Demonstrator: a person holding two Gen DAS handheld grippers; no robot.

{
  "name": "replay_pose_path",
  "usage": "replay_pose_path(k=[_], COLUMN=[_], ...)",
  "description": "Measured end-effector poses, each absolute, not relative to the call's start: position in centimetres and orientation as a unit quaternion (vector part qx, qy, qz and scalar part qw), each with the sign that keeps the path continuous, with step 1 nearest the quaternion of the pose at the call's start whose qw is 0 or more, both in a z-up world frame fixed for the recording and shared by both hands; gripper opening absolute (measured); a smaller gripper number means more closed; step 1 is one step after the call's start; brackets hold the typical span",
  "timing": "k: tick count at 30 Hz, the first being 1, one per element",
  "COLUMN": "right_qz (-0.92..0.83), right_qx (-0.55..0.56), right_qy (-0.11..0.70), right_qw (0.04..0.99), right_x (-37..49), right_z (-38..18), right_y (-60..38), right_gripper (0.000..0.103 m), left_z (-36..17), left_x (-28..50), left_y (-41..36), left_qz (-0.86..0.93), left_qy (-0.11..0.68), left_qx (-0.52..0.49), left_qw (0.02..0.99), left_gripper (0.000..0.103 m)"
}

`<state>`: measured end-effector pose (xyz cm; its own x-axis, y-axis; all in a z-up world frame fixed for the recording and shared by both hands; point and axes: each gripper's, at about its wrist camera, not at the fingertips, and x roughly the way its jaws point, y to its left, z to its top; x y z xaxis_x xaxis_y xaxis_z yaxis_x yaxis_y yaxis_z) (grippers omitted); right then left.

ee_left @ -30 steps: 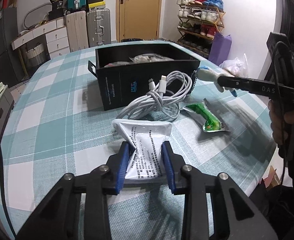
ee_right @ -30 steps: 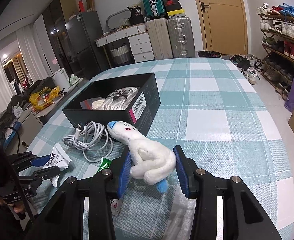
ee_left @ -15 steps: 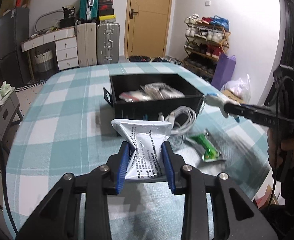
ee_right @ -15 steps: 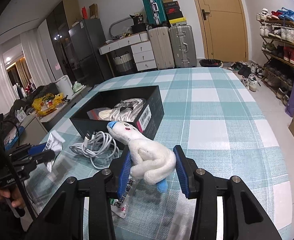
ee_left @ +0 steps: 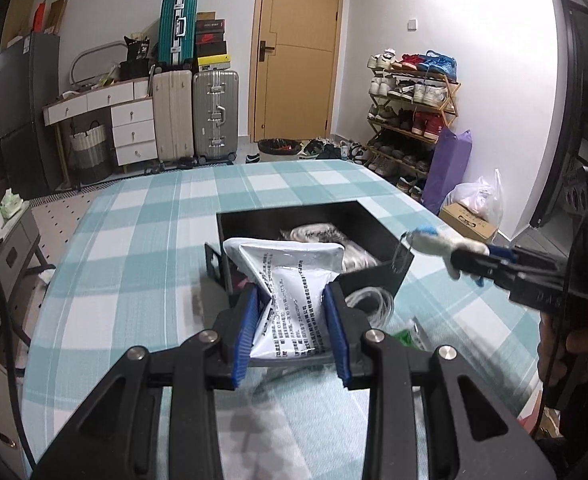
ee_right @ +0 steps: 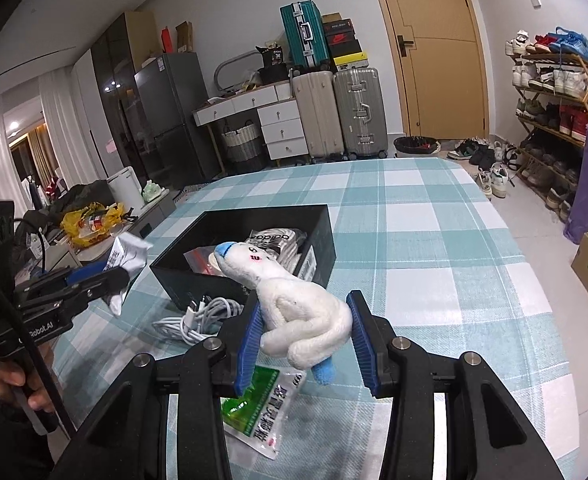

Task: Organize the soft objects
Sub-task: 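Carry the sachet and plush toy into the black box with both grippers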

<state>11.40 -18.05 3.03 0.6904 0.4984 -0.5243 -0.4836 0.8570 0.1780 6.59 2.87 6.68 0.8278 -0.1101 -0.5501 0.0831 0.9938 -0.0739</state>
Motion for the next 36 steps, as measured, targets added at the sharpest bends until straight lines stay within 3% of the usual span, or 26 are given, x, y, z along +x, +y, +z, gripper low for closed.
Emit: replay_pose_path(k=[36], right_qz=[0.247], right_qx=[-0.042], right_qy=[0.286], right_qw=[0.925], right_x=[16.6], right_z=[4.1], right_y=[-12.1], right_gripper=[0.042], left_z=[6.7], left_x=[14.0], left_y=[2.7], left_qz=[-0.029], left_qy=[0.289], left_qx=[-0.022], left_qw=[0.957], left_gripper=[0.032])
